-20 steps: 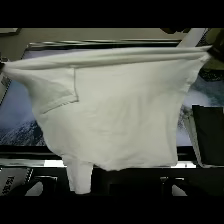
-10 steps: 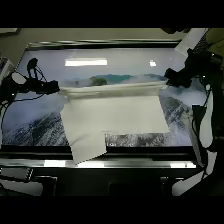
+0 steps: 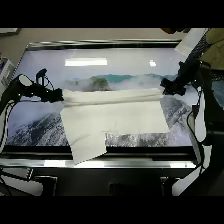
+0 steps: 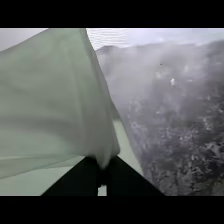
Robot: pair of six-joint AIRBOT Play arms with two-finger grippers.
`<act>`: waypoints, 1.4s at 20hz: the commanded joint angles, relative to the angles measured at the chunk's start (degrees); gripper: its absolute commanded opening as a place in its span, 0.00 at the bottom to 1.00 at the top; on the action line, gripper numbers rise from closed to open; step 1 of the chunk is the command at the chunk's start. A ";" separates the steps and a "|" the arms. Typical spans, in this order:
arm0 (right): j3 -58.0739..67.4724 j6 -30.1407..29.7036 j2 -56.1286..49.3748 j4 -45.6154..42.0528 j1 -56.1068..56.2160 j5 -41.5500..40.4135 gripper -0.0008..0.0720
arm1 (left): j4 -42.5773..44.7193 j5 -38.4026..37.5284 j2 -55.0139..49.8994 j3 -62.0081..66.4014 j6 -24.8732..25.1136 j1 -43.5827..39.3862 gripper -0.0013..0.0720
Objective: Fold the clothes and pants, and hang the long-sleeved shirts on hangers.
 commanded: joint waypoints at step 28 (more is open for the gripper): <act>-39.47 -15.74 25.75 15.04 -18.10 -1.40 0.67 | -16.68 -7.39 43.54 -58.53 -1.51 14.36 0.61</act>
